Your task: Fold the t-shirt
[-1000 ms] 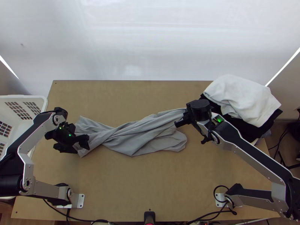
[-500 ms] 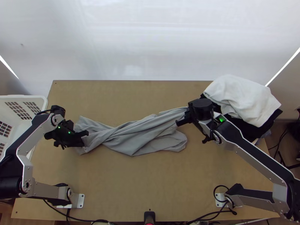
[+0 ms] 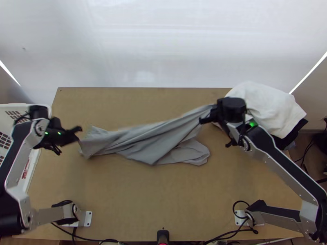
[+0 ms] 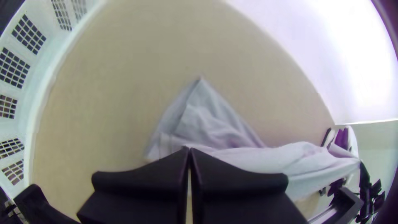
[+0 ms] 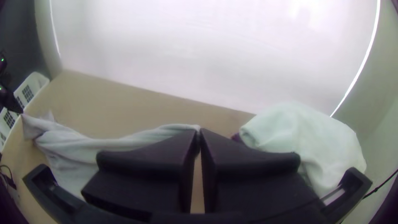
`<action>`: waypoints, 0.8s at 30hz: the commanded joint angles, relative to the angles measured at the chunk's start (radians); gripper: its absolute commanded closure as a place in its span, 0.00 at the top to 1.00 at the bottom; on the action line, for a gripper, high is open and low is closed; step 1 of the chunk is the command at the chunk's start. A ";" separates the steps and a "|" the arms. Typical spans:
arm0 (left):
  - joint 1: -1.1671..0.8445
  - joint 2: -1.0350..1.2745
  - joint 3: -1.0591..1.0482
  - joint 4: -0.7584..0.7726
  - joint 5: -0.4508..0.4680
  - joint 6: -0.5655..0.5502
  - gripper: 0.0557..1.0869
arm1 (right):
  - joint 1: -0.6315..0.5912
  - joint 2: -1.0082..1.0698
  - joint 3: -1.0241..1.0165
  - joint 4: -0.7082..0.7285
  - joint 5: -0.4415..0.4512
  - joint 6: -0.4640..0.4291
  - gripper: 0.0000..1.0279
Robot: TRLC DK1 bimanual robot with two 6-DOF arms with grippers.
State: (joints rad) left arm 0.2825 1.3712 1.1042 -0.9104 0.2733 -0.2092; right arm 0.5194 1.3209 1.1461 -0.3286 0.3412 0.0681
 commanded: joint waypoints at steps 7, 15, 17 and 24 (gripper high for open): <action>0.007 0.022 0.358 0.208 -0.019 -0.263 0.03 | -0.098 0.083 0.262 0.149 0.096 -0.005 0.03; -0.006 0.183 0.764 0.188 -0.069 -0.348 0.03 | -0.134 0.150 0.572 0.138 0.120 -0.059 0.03; -0.006 0.181 0.844 0.173 -0.071 -0.361 0.03 | -0.144 0.144 0.624 0.135 0.131 -0.060 0.03; 0.030 -0.037 0.890 0.179 -0.080 -0.378 0.03 | -0.142 -0.086 0.687 0.114 0.139 -0.056 0.03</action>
State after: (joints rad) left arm 0.2871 1.4704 1.8946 -0.7334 0.2054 -0.5629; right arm 0.3847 1.3937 1.7382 -0.2028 0.4679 0.0147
